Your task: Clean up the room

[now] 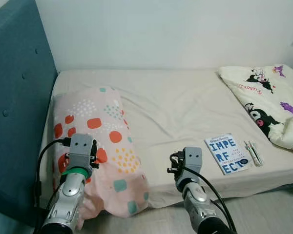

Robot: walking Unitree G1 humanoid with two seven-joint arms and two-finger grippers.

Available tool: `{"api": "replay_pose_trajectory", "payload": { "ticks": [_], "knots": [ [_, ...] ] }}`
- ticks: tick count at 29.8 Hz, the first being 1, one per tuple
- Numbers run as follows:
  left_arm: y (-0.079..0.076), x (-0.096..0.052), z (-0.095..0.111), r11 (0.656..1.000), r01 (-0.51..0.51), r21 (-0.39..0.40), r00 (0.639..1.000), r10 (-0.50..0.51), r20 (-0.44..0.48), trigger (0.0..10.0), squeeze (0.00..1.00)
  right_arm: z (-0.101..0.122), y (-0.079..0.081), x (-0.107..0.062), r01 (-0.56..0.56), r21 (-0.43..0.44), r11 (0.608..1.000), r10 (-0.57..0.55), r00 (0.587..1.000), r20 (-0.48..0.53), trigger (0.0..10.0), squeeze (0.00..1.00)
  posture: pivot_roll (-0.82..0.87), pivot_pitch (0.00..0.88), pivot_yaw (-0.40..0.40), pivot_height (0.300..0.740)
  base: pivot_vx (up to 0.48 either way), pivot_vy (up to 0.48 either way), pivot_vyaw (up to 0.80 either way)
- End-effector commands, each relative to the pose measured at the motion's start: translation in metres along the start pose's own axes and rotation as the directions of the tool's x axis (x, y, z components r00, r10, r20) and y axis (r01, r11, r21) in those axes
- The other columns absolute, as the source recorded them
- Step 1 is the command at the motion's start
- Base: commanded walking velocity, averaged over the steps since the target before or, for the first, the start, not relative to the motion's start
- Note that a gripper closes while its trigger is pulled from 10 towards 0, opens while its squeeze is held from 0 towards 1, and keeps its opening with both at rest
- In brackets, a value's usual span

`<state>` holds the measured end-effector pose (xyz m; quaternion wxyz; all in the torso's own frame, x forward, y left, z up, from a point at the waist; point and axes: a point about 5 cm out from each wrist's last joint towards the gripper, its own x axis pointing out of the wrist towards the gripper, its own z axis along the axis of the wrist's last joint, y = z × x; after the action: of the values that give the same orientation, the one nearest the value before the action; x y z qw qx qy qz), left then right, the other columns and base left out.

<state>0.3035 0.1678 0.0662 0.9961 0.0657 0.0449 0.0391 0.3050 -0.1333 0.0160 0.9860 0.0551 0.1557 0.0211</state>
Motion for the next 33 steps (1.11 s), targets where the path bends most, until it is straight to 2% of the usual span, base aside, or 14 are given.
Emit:
{"api": "replay_pose_trajectory", "payload": {
  "ticks": [1,6,7,12,15,26,33],
  "knots": [
    [-0.003,0.000,-0.002,1.000,0.005,0.000,1.000,-0.005,-0.017,10.0,0.00,-0.004,0.000,-0.001,0.002,-0.004,1.000,-0.003,1.000,-0.025,10.0,0.00,0.07,0.000,-0.039,0.740,0.000,0.000,0.00],
    [0.000,0.001,-0.013,0.997,-0.054,-0.060,0.994,0.047,-0.101,10.0,0.00,-0.003,0.000,0.000,0.000,-0.012,1.000,0.000,1.000,-0.021,10.0,0.00,0.06,0.000,-0.041,0.740,0.000,0.000,0.00],
    [-0.001,0.001,-0.021,0.994,-0.060,-0.087,0.986,0.045,-0.162,10.0,0.00,-0.002,-0.002,0.000,0.012,-0.027,1.000,-0.012,1.000,-0.019,10.0,0.00,0.06,0.000,-0.041,0.740,0.000,0.000,0.00],
    [-0.002,0.001,-0.022,0.996,-0.051,-0.077,0.986,0.037,-0.165,10.0,0.00,-0.002,-0.005,0.000,0.032,-0.053,0.998,-0.034,0.999,-0.022,10.0,0.00,0.06,0.000,-0.041,0.740,0.000,0.000,0.00],
    [-0.001,0.000,-0.019,0.994,-0.054,-0.098,0.992,0.041,-0.123,10.0,0.00,-0.006,-0.009,-0.001,0.050,-0.049,0.998,-0.052,0.998,-0.040,10.0,0.00,0.07,0.000,-0.040,0.740,0.000,0.000,0.00],
    [-0.003,0.004,-0.015,0.997,-0.035,-0.072,0.993,0.026,-0.116,10.0,0.00,-0.005,-0.004,0.000,0.039,-0.038,0.999,-0.040,0.998,-0.045,10.0,0.00,0.07,0.000,-0.033,0.740,0.000,0.000,0.00],
    [-0.004,0.005,-0.014,0.997,-0.028,-0.072,0.994,0.020,-0.111,10.0,0.00,-0.005,-0.005,0.000,0.047,-0.040,0.998,-0.048,0.998,-0.043,10.0,0.00,0.06,0.000,-0.023,0.740,0.000,-0.307,0.00]
  ]
}}
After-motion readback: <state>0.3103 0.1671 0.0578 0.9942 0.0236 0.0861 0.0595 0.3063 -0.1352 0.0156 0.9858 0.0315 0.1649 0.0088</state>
